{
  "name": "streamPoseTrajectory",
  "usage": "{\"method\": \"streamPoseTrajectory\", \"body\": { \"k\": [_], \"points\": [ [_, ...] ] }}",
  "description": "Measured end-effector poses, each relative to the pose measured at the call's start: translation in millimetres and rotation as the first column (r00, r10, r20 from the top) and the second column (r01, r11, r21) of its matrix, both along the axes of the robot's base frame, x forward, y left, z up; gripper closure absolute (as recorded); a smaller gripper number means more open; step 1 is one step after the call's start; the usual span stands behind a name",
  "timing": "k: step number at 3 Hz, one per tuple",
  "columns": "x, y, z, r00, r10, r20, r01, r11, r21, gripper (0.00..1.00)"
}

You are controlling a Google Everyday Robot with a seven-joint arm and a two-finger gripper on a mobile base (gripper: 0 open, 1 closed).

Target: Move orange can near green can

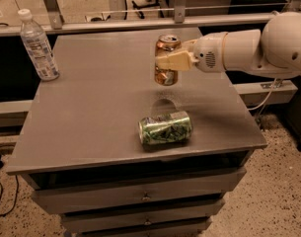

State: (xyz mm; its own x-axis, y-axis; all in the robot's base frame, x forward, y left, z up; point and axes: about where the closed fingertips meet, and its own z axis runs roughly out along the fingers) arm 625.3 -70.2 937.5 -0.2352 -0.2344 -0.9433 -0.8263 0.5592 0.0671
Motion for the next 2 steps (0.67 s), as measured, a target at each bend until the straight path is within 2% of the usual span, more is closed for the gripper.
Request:
{"method": "streamPoseTrajectory", "body": {
  "k": [1,2],
  "points": [
    [-31,-1,-22,0.9994,-0.005,-0.034,0.004,1.000,-0.011,1.00],
    [-54,0,-33,0.9986,-0.003,-0.052,0.003,1.000,-0.008,0.76]
  ]
}}
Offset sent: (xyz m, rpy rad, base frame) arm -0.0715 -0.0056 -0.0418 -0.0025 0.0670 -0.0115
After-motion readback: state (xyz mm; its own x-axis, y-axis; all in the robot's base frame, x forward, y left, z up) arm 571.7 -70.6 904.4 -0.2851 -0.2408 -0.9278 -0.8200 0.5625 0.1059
